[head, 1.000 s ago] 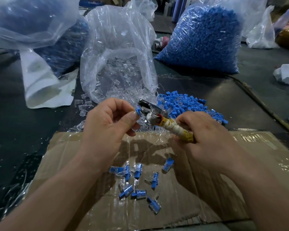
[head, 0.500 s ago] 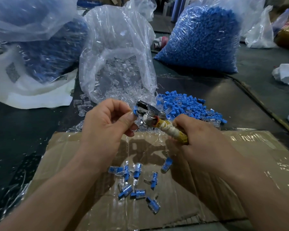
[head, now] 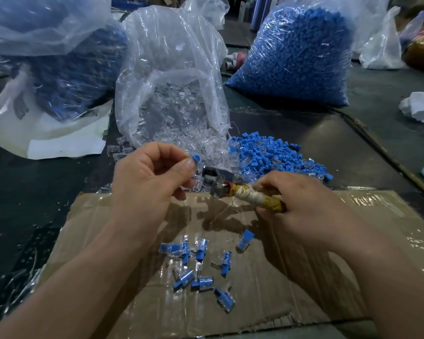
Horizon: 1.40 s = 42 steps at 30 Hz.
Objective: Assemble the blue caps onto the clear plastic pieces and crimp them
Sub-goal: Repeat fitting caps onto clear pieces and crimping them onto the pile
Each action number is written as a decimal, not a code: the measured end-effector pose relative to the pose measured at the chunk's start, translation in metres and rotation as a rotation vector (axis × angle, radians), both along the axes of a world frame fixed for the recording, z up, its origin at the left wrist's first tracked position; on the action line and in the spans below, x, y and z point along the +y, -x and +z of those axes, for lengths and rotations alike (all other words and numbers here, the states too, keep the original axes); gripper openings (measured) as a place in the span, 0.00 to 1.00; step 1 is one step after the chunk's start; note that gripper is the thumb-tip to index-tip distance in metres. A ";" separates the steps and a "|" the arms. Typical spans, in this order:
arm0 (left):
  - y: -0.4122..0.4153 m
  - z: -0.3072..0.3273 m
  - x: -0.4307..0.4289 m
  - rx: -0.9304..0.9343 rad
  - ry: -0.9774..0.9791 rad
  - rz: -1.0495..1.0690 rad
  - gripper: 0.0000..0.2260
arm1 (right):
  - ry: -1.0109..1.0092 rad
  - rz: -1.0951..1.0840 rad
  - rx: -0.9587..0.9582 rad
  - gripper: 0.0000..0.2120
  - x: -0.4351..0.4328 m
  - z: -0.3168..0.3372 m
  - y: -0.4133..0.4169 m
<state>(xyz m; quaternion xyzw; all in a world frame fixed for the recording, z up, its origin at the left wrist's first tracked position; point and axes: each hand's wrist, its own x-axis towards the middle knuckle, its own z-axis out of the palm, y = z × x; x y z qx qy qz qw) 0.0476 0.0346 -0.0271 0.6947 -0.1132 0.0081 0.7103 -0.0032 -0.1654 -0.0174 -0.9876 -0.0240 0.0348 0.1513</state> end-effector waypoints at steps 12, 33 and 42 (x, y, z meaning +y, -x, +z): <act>0.012 0.000 -0.003 -0.080 -0.447 -0.657 0.05 | 0.129 0.060 0.129 0.30 0.001 -0.006 -0.004; -0.014 -0.026 0.004 -0.179 -0.973 0.003 0.20 | -0.384 -0.427 -0.406 0.09 -0.029 0.003 -0.008; -0.016 -0.023 0.003 -0.200 -1.037 -0.038 0.03 | -0.456 -0.500 -0.504 0.10 -0.031 0.001 -0.010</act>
